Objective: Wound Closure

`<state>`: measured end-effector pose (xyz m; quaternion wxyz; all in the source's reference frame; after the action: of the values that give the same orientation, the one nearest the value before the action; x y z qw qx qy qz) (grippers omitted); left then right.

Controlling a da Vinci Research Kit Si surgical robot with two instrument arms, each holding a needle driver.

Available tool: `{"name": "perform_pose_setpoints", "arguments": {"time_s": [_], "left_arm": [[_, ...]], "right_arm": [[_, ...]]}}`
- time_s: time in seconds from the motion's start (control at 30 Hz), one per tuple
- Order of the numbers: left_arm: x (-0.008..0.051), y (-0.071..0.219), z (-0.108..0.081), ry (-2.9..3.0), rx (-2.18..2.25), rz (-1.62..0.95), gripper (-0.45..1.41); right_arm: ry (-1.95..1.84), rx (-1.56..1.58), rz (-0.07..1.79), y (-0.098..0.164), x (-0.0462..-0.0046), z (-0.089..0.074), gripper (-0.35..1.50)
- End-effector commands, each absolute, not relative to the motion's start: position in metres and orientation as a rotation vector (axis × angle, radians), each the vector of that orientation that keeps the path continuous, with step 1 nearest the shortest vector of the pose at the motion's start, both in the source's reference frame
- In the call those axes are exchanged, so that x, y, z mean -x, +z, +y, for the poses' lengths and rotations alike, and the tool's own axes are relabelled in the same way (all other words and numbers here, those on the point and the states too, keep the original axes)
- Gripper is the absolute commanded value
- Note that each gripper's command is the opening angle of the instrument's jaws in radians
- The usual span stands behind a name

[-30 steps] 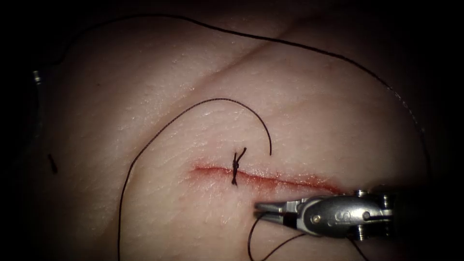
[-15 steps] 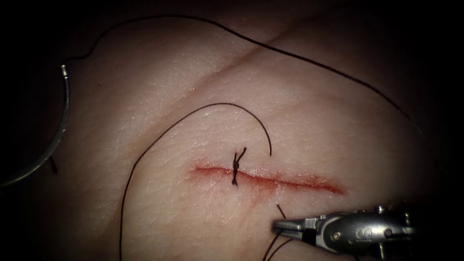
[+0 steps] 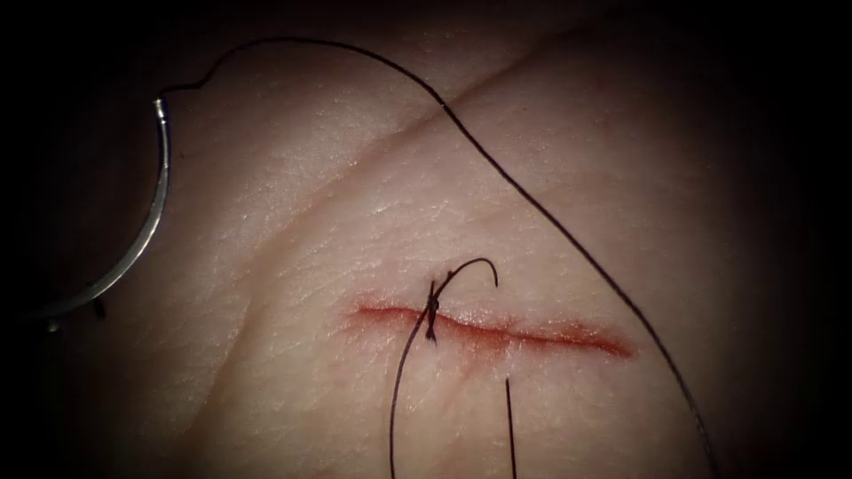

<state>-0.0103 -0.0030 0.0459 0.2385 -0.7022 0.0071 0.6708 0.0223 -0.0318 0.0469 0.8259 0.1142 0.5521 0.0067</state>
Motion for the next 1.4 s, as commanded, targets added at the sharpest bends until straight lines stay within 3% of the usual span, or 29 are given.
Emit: {"name": "perform_pose_setpoints", "arguments": {"time_s": [0.03,0.1,0.13,0.17,0.2,0.27,0.4,0.77,1.23,1.3,1.4], "left_arm": [[0.0108,0.046,-0.003,1.838,1.922,0.017,-0.45],[0.0109,0.046,-0.003,1.842,1.918,0.023,-0.45],[0.0111,0.046,-0.003,1.843,1.919,0.021,-0.45],[0.0111,0.046,-0.003,1.843,1.919,0.021,-0.45],[0.0112,0.046,-0.003,1.843,1.919,0.022,-0.45],[0.0113,0.046,-0.003,1.843,1.923,0.023,-0.45],[0.0111,0.046,-0.003,1.843,1.925,0.022,-0.45],[0.0112,0.047,-0.004,1.844,1.927,0.025,-0.45],[0.0113,0.047,-0.004,1.845,1.927,0.029,-0.45],[0.0113,0.047,-0.004,1.845,1.927,0.029,-0.45],[0.0113,0.047,-0.004,1.846,1.926,0.029,-0.45]], "right_arm": [[0.005,-0.253,1.182,0.046,-0.0232,-0.034,-0.35],[0.006,-0.257,1.185,0.045,-0.0235,-0.034,-0.35],[0.031,-0.250,1.199,0.045,-0.0237,-0.033,0.02],[0.031,-0.250,1.199,0.045,-0.0237,-0.033,0.02],[0.058,-0.238,1.215,0.045,-0.0237,-0.031,0.59],[0.109,-0.221,1.237,0.045,-0.0233,-0.028,1.16],[0.147,-0.199,1.239,0.047,-0.0215,-0.023,1.25],[0.165,-0.167,1.181,0.056,-0.0178,-0.016,1.21],[0.093,-0.108,1.103,0.064,-0.0223,-0.018,1.16],[0.084,-0.104,1.098,0.064,-0.0224,-0.018,1.04],[0.063,-0.111,1.111,0.063,-0.0225,-0.019,0.17]]}}
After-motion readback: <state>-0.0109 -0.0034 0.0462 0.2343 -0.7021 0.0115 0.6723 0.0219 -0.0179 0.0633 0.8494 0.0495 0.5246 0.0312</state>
